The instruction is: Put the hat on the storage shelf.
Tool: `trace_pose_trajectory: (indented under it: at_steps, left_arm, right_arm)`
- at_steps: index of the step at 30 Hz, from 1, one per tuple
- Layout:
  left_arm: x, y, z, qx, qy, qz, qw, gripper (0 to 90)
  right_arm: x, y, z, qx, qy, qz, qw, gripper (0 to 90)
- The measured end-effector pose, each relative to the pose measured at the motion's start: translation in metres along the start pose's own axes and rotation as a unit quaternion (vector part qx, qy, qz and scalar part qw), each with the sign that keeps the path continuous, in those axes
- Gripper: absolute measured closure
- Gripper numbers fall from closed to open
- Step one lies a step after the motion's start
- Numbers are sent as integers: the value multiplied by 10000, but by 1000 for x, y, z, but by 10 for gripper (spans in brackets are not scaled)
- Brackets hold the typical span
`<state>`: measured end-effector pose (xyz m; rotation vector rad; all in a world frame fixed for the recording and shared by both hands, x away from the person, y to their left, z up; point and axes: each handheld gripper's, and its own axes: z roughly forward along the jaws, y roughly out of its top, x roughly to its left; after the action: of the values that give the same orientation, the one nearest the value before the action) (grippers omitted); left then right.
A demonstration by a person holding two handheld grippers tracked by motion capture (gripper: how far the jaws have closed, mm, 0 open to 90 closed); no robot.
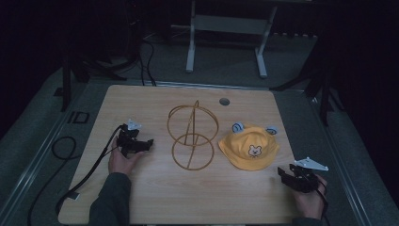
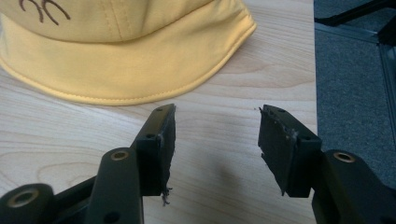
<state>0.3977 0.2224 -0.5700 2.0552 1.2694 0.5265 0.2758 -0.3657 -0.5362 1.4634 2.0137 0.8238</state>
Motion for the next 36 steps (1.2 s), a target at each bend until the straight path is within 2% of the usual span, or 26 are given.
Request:
trace_pose_trajectory:
  at_steps: [5,11,15,17,19,20,27,32,36]
  left_arm:
    - [0,-2,-2,5,-27,36,10000,135]
    - [0,-2,-2,3,-25,32,10000,136]
    - [0,-2,-2,0,-22,30,10000,136]
    - [0,-2,-2,-1,-22,32,10000,136]
    - [0,-2,-2,-6,-23,30,10000,137]
    - [0,-2,-2,-9,-24,29,10000,137]
    - [-1,-3,-2,-21,-30,16,10000,139]
    - [-1,-2,-2,-13,-33,17,10000,140]
    - [-1,-2,-2,-16,-34,15,10000,140]
  right_arm:
    - [3,1,0,74,44,-94,9999,450]
    - [3,1,-6,63,268,-158,9995,454]
    - [-1,8,-11,95,400,-225,9989,448]
    - [-2,17,-15,145,580,-318,9977,421]
    - [-2,20,-17,162,638,-333,9973,421]
    - [-3,27,-19,239,735,-385,9963,417]
    - [-5,42,-26,410,911,-696,9926,393]
    - [-9,53,-32,481,1273,-936,9863,395]
    - [-11,60,-33,579,1277,-1142,9835,398]
